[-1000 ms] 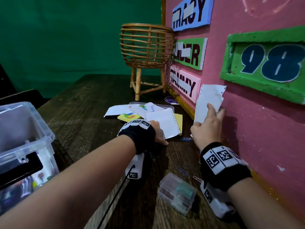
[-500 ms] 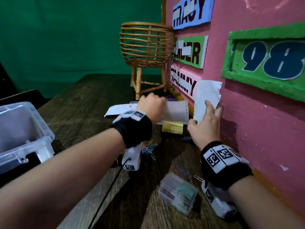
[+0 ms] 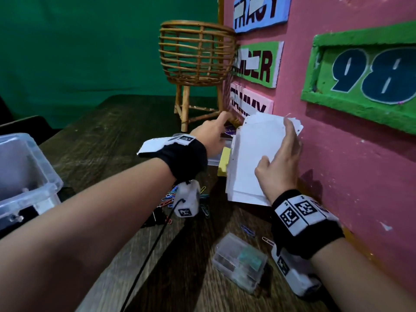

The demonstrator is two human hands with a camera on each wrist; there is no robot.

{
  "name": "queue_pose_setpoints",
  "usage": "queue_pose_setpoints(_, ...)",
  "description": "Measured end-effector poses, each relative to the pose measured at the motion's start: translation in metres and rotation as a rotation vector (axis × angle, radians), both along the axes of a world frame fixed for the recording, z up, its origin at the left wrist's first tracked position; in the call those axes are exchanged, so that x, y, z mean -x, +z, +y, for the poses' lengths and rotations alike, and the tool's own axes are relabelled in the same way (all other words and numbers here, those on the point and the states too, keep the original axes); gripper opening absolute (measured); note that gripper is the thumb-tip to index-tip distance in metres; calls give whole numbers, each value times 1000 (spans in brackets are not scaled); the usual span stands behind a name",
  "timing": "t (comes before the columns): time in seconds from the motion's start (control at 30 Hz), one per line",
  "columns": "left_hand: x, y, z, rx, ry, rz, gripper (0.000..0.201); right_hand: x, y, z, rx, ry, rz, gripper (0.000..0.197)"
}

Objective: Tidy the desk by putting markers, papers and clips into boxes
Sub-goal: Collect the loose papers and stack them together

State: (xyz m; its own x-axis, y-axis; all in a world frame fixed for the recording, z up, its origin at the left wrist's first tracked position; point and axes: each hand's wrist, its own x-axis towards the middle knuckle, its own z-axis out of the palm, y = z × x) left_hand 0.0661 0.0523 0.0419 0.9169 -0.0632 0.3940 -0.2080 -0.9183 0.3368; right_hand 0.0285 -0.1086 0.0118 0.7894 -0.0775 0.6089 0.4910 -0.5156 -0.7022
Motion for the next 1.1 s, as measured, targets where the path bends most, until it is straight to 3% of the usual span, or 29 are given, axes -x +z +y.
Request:
queue_pose_setpoints(0.1, -10, -14, 24, -237, 151, 185, 35, -3, -2, 0, 22, -15, 39, 82)
queue_pose_setpoints(0.17, -14, -22, 35, -346, 176, 285, 32, -9, -5, -1, 42, -8, 37, 73)
queue_pose_setpoints(0.33, -19, -44, 47, -443, 182, 522, 67, -14, -7, -3, 98, -47, 76, 56)
queue_pose_setpoints(0.4, -19, -50, 47, -451, 198, 573, 69, -12, -5, -3, 115, -73, 90, 55)
queue_pose_setpoints(0.67, -19, -37, 39, -708, 242, 558, 54, -7, -2, -1, 133, -100, 104, 53)
queue_pose_setpoints(1.1, -1, -28, 41, -461, 221, 484, 26, -6, -1, -1, 173, -126, 119, 53)
